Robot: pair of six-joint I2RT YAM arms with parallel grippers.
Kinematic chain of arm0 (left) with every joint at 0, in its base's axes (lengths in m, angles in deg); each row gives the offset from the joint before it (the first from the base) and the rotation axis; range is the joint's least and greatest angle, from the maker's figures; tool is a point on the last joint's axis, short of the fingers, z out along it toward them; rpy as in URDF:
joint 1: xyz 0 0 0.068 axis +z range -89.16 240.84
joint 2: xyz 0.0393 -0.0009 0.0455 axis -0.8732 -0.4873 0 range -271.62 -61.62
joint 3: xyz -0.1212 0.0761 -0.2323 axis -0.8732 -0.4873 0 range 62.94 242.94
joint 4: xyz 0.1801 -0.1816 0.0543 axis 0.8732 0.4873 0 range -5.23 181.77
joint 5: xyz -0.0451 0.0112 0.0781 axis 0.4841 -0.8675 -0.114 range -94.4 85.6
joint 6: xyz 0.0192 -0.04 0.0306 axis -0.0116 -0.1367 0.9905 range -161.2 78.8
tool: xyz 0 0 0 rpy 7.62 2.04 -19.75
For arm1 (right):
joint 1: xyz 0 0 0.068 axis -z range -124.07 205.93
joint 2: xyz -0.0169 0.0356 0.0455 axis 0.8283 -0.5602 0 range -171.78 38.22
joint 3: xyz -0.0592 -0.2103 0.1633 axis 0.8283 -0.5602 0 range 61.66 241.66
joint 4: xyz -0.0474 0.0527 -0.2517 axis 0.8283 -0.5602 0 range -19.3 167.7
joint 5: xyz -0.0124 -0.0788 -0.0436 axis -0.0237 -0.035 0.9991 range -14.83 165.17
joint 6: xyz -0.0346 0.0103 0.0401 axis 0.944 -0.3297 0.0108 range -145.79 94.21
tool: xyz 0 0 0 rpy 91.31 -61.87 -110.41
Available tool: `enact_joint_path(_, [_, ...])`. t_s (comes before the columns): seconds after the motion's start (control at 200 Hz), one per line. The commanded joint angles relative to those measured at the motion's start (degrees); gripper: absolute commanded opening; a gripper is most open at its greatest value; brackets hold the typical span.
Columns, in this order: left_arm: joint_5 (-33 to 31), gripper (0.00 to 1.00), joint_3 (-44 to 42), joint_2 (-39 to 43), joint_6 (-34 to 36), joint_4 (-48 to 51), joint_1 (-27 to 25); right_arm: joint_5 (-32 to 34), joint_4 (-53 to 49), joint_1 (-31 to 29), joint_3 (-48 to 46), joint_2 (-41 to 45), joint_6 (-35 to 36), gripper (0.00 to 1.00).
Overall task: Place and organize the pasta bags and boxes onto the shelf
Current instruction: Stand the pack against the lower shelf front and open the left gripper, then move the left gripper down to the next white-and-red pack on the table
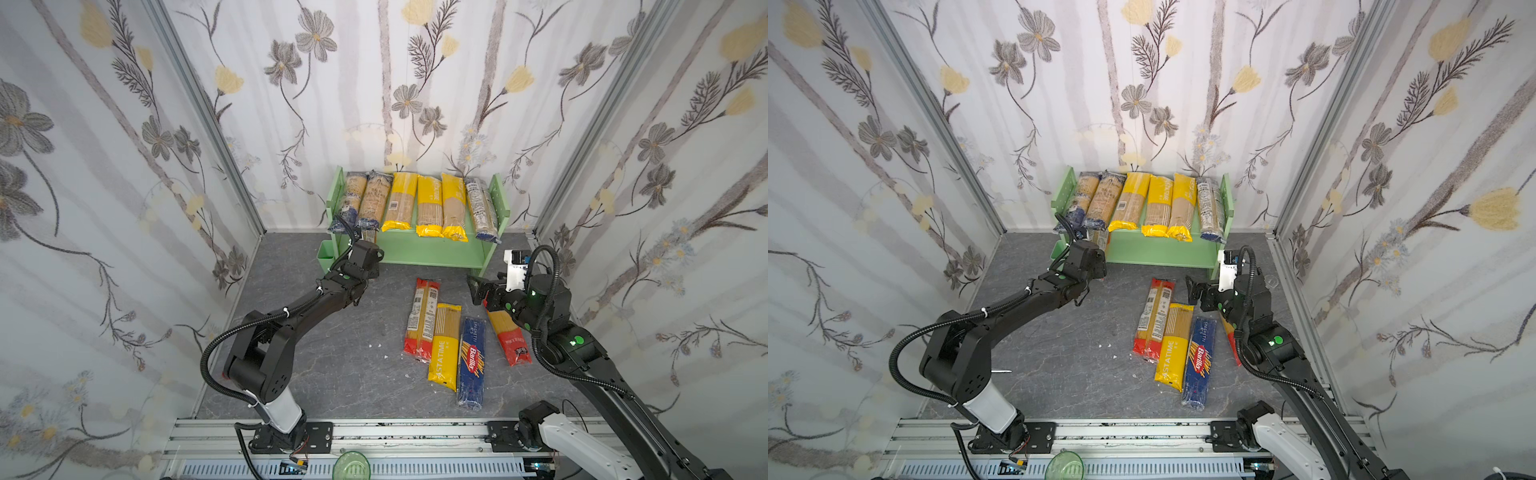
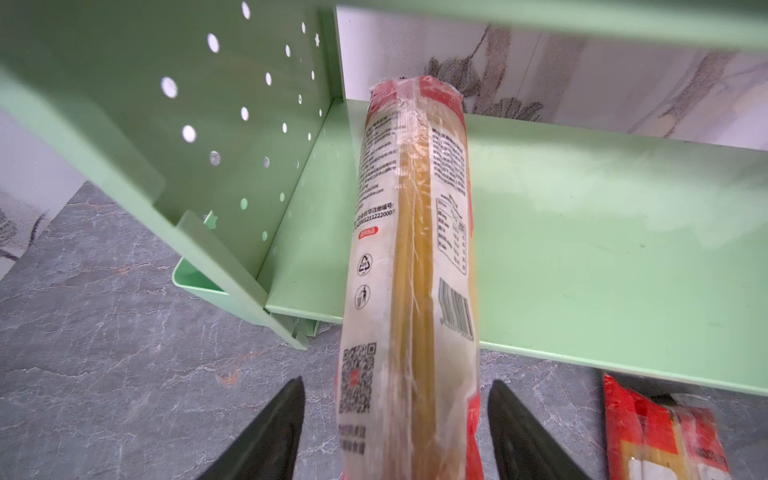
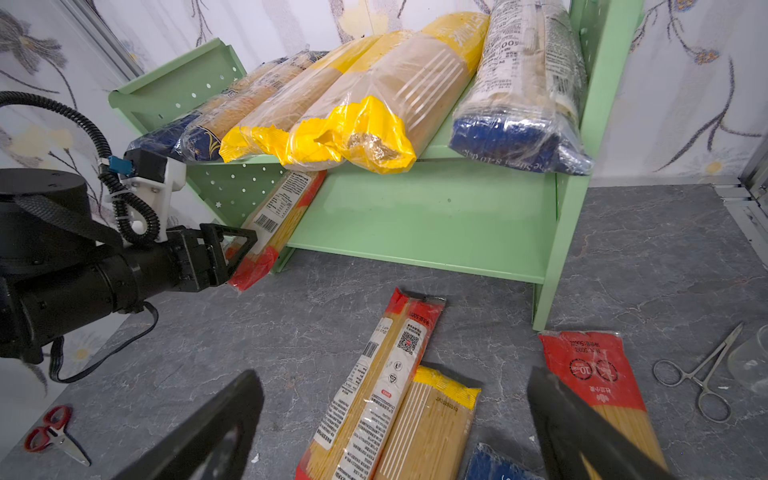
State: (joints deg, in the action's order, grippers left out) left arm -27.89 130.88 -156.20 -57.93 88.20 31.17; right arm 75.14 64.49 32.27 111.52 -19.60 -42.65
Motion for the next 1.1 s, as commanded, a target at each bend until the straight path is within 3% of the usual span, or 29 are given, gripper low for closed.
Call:
enact_joint_path(0.0, [0.2,0.72,-2.0,2.5,-2.1,-1.5,0.0,-0.1,-0.1,0.0,0.7,-0.2,0.2,1.00])
enact_joint_path(0.33, [4.9,0.75,-12.6,10.4,-7.1,-1.4,-0.8,0.3,-1.6,0.0,1.8,0.2,-0.7,1.00])
enact_joint_path(0.445, [5.3,0.92,-16.6,14.0,-9.4,-1.4,-2.8,1.5,-2.0,-0.1,1.6,0.5,-1.7,1.00])
enact_joint_path(0.56, [6.0,0.99,-19.8,18.2,-11.2,-1.4,-5.5,2.3,-2.7,-0.2,1.1,1.0,-2.5,1.00])
enact_joint_path(0.699, [7.0,1.00,-23.6,22.3,-14.2,-1.5,-10.2,2.2,-3.5,-0.6,0.4,2.3,-3.6,1.00])
enact_joint_path(0.879, [1.8,1.00,-27.6,24.1,-18.1,-2.2,-20.4,5.2,-5.2,-2.1,-0.2,4.0,-4.9,1.00])
enact_joint_path(1.094, [-0.1,1.00,-35.1,23.9,-24.1,-10.3,-28.3,6.6,-6.3,-5.0,-1.6,5.9,-7.2,1.00])
